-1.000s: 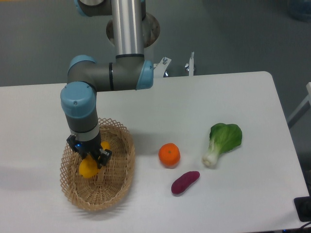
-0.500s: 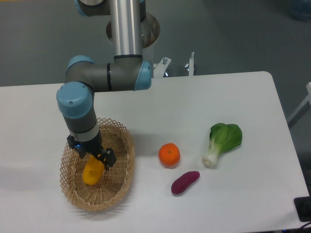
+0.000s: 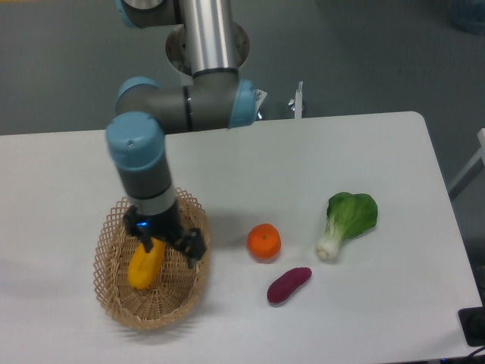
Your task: Place the mango in the basket
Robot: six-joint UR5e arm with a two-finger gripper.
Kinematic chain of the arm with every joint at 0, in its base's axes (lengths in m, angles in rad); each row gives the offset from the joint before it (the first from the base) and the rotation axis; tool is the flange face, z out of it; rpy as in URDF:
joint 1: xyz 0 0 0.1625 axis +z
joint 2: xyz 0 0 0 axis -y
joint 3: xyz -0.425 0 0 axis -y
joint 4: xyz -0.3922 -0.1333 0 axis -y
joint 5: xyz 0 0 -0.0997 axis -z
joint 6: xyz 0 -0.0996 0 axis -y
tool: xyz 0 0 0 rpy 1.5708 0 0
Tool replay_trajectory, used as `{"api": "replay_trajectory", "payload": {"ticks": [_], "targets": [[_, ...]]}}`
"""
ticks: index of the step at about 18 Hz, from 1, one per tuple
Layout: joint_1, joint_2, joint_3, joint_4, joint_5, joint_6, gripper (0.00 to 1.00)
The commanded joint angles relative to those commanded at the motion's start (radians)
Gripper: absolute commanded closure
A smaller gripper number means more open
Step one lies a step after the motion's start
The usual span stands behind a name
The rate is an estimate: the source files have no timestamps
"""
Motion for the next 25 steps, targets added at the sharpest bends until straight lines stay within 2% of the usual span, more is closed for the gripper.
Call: {"api": "replay_trajectory", "payload": {"ticks": [4, 7, 9, 12, 18, 25], "targets": [[0.109, 0.028, 0.0, -0.024, -0.003, 0.163, 0.0], [0.206, 0.077, 0.0, -0.113, -0.04, 0.32, 0.0], [0.27, 0.107, 0.002, -0.153, -0.064, 0.426, 0.0], [0.342, 0.121, 0.014, -0.215, -0.098, 0.552, 0.0], [0.401, 0.123, 0.1, -0.385, -0.095, 0.69, 0.0], [0.416, 0.123, 0.123, -0.426, -0.098, 0.706, 0.0]]}}
